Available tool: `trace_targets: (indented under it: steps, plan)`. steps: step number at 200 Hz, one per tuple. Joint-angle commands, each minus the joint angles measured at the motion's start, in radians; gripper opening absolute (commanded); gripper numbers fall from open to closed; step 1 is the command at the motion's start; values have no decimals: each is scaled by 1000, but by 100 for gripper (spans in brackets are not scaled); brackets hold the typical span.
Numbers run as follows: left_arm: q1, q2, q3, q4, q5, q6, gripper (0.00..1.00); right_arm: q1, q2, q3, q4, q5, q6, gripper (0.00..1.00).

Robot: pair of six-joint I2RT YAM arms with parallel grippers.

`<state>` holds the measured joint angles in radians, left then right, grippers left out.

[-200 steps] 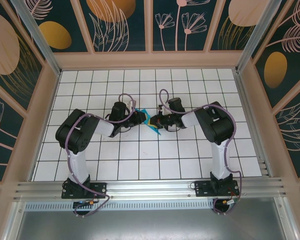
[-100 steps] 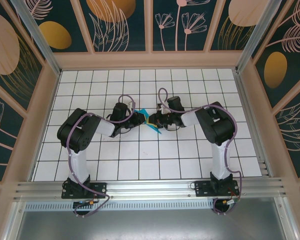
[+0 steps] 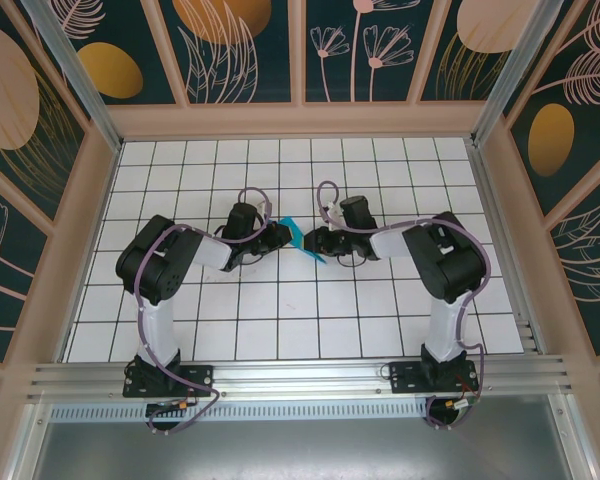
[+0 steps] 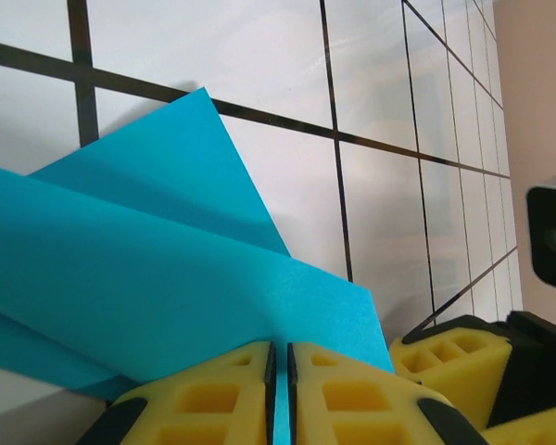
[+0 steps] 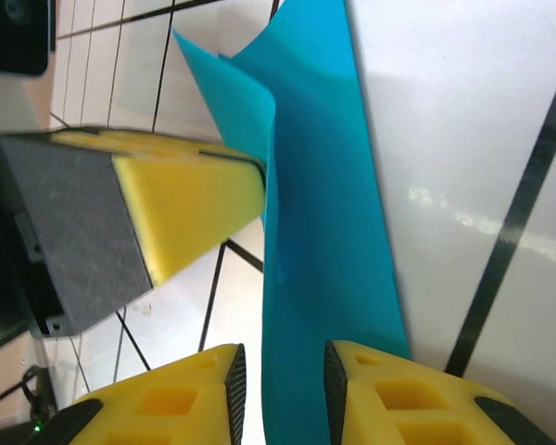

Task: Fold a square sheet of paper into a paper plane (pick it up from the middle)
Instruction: Fold the wing for the fifth time at the center of the table.

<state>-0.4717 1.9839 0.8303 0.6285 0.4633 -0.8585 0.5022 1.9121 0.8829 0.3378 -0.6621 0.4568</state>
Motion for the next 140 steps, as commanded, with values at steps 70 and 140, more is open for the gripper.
trace_targets:
  steps: [70,140]
  plan:
    - [-2,61,44,-90,-38,-3,15,70,-93,-76,87,157,-298,30]
    - [-2,69,62,-116,-30,2,15,78,-47,-15,22,209,-451,26]
